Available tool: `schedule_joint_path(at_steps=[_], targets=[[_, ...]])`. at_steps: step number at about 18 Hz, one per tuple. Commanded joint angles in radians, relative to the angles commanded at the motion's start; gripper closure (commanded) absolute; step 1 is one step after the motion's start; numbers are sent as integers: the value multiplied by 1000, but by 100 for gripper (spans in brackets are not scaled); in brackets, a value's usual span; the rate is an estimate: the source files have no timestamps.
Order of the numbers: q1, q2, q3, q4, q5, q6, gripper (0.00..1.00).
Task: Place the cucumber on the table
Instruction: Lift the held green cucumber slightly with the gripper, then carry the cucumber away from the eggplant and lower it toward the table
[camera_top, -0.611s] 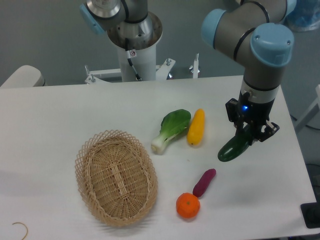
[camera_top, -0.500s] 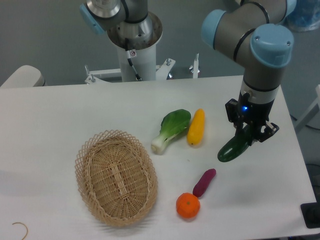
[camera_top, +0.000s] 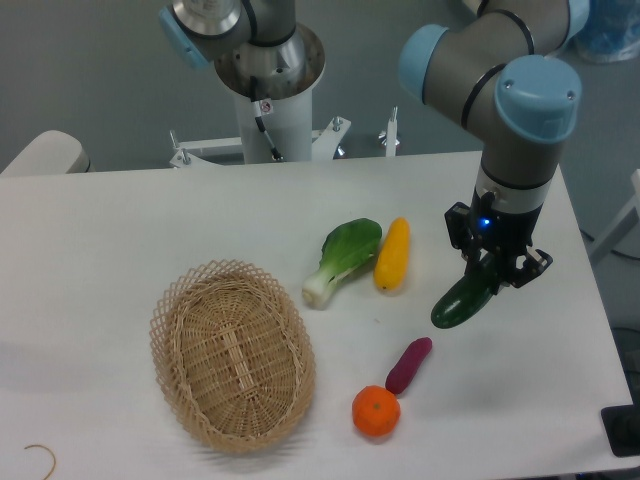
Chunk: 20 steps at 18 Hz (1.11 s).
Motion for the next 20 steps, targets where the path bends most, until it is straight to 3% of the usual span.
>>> schedule_joint_path(at_steps=[6,9,14,20], targets=[[-35,-15,-29,32,-2,-187,67],[-48,-23,-55,98,-2,-325,67],[-66,-70,-98,228,11,-385,67],[-55,-187,-48,362,15,-387,67]])
